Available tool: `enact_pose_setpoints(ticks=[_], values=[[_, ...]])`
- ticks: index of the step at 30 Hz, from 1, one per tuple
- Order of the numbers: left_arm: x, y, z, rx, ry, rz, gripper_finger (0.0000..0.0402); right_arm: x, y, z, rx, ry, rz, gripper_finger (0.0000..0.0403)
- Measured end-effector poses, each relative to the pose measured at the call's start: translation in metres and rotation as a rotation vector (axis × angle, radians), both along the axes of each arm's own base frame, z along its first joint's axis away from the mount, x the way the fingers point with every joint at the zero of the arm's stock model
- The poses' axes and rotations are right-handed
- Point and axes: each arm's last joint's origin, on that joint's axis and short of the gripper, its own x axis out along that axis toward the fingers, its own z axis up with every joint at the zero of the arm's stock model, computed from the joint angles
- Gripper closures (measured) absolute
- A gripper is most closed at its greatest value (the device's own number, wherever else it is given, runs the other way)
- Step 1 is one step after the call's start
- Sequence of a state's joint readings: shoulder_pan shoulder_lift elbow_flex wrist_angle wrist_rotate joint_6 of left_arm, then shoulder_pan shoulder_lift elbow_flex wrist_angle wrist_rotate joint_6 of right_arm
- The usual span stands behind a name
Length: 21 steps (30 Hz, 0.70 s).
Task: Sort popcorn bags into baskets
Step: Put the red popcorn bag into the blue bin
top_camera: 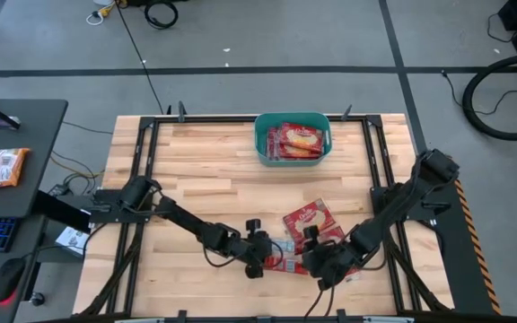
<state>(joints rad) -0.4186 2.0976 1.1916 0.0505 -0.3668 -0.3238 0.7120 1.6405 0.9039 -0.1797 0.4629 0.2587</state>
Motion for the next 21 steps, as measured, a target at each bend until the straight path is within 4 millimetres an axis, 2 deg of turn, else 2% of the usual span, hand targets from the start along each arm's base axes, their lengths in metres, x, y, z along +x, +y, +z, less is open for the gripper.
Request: enact_pose_setpoints(ticks=[7, 10, 14, 21], values=[[-0.010, -0.006, 0.022, 0.022, 0.010, -0.071, 0.0260, 0.013, 0.019, -0.008, -0.011, 0.033, 0.022, 0.0245], [-0.011, -0.007, 0.030, 0.016, -0.002, -0.087, 0.0260, 0.012, 0.028, -0.012, -0.094, 0.092, 0.044, 0.0245], [-0.011, -0.007, 0.023, -0.012, 0.033, -0.101, 0.0260, 0.008, 0.038, -0.018, -0.226, 0.127, 0.070, 0.0245], [-0.010, -0.007, 0.011, -0.026, 0.059, -0.056, 0.0260, 0.001, 0.050, -0.048, -0.409, 0.175, 0.198, 0.0241]])
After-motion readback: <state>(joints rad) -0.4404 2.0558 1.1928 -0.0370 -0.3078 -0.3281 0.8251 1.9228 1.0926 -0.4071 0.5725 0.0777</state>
